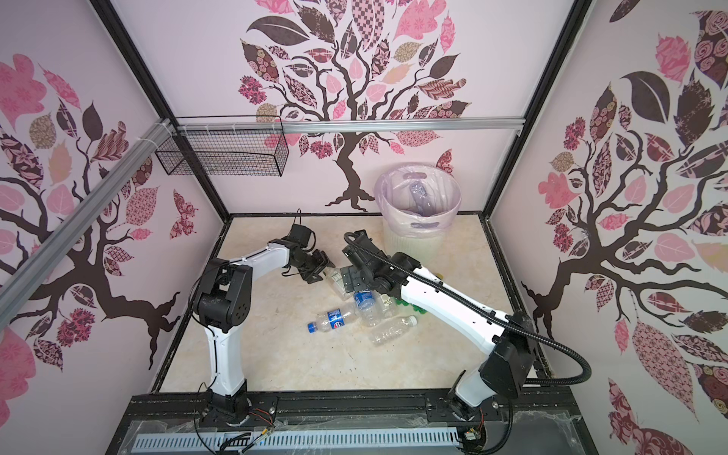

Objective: Throw the plastic bottles in the bin
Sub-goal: 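Lower the left gripper onto the clear tea bottle with green label and close it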

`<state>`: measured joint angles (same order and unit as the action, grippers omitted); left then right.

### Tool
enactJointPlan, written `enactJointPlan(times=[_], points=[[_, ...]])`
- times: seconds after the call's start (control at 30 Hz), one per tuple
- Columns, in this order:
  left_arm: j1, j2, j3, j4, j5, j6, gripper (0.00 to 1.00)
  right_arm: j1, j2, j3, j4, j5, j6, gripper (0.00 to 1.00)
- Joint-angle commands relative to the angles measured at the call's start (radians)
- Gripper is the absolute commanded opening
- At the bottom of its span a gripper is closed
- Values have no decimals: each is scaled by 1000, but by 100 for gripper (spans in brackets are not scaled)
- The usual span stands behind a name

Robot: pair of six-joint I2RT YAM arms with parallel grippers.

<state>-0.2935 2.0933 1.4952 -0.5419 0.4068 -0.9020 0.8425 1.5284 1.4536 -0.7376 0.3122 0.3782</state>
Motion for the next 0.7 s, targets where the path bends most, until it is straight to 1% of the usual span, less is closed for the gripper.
enactJointPlan(times=[0.0, 0.13, 0.2, 0.3, 0.4, 0.5, 0.57, 0.67], points=[[2, 47, 50, 16, 14, 8, 66, 4, 22, 33, -32, 24, 14, 100], [2, 78, 73, -3, 26, 31, 57, 3, -5, -26, 6, 14, 70, 100], [2, 84, 77, -17, 26, 41, 51, 4, -11, -37, 6, 7, 68, 100], [2, 72, 57, -14, 23, 44, 43, 4, -17, -47, 25, 34, 1, 100], [3, 45, 50, -30, 30, 41, 40, 4, 5, -33, 38, 56, -44, 99], [7, 5, 48, -50, 26, 41, 38, 3, 35, -5, 44, 4, -64, 100], [9, -20, 54, -58, 26, 40, 37, 3, 55, 21, 34, -39, -114, 100], [9, -62, 47, -48, 22, 20, 35, 1, 79, 56, 14, -30, -175, 99]])
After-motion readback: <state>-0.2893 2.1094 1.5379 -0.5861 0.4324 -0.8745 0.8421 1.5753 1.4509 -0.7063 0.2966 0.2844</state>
